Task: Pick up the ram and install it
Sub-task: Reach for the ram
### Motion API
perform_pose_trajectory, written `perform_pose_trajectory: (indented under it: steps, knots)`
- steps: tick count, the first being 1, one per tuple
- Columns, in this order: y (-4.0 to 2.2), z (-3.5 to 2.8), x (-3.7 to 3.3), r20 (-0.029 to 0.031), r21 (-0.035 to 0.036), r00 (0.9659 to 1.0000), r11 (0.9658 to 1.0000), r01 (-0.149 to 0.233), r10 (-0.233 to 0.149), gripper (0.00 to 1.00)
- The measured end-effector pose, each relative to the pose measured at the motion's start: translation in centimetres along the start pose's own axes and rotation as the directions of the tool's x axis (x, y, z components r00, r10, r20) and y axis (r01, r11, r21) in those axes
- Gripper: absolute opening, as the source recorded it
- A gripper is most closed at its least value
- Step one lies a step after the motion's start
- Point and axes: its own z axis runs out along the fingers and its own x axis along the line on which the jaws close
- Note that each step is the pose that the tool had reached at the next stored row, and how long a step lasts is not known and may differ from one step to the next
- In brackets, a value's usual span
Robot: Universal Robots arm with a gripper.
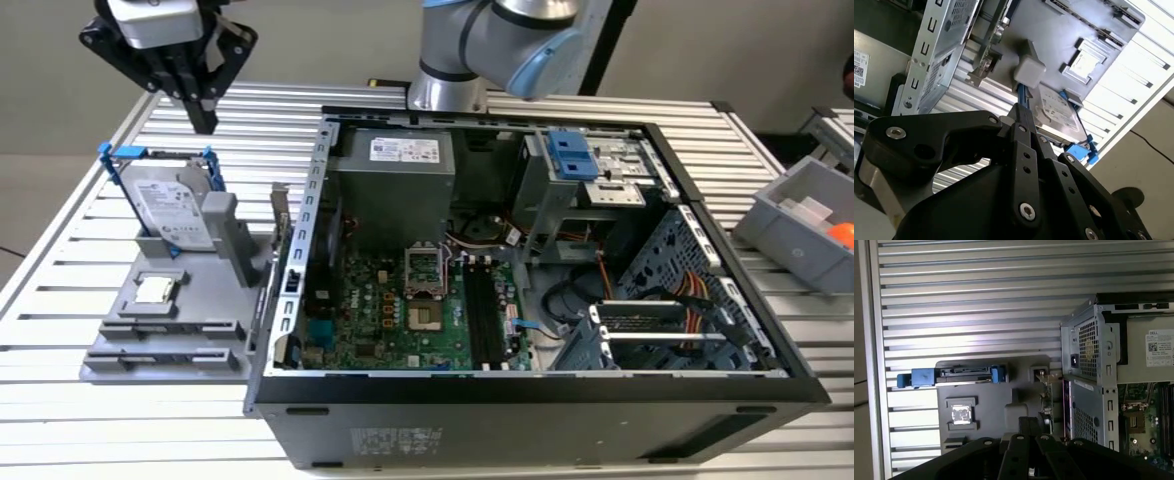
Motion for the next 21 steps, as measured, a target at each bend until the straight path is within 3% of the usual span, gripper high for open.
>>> perform_pose_trajectory:
  steps: [21]
  knots:
    - [-0.15, -0.04, 2.08, 0.0000, 0.0000, 1.0000, 1.0000, 0.000, 0.000, 0.00]
